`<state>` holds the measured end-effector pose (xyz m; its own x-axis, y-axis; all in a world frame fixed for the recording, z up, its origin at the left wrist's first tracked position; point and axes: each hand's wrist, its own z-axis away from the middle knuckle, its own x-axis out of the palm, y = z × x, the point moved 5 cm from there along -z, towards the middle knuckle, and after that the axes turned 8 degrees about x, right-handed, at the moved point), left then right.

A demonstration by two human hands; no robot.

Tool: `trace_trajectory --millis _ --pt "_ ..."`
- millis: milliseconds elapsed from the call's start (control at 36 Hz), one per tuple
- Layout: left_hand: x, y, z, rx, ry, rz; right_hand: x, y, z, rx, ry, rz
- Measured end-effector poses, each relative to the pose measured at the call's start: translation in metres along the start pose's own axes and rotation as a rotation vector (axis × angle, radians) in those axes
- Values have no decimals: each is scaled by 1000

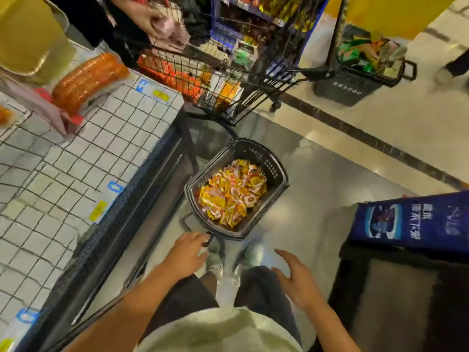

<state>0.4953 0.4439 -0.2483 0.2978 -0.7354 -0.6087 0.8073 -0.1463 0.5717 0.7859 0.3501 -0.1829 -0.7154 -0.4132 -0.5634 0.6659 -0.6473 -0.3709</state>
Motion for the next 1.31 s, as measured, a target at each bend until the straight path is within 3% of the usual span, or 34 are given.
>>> trace_trajectory --millis 167,389,556,750,1056,1306 --pt "18 -18 -40 -135 45 87 5 -11 -79 -26 -97 87" --pt "96 -69 -109 -273 -7 158 53 3 -225 -165 -231 198" --pt "127 -107 -196 -203 12 150 98 16 -339 -149 -309 361" --pt "125 -168 -318 -150 103 -77 137 18 -453 -189 -353 415" --pt "135 -215 -409 -219 -42 -538 158 30 -513 -249 -383 438" --pt "118 -188 -385 -262 -161 -322 159 31 -490 -179 -405 411"
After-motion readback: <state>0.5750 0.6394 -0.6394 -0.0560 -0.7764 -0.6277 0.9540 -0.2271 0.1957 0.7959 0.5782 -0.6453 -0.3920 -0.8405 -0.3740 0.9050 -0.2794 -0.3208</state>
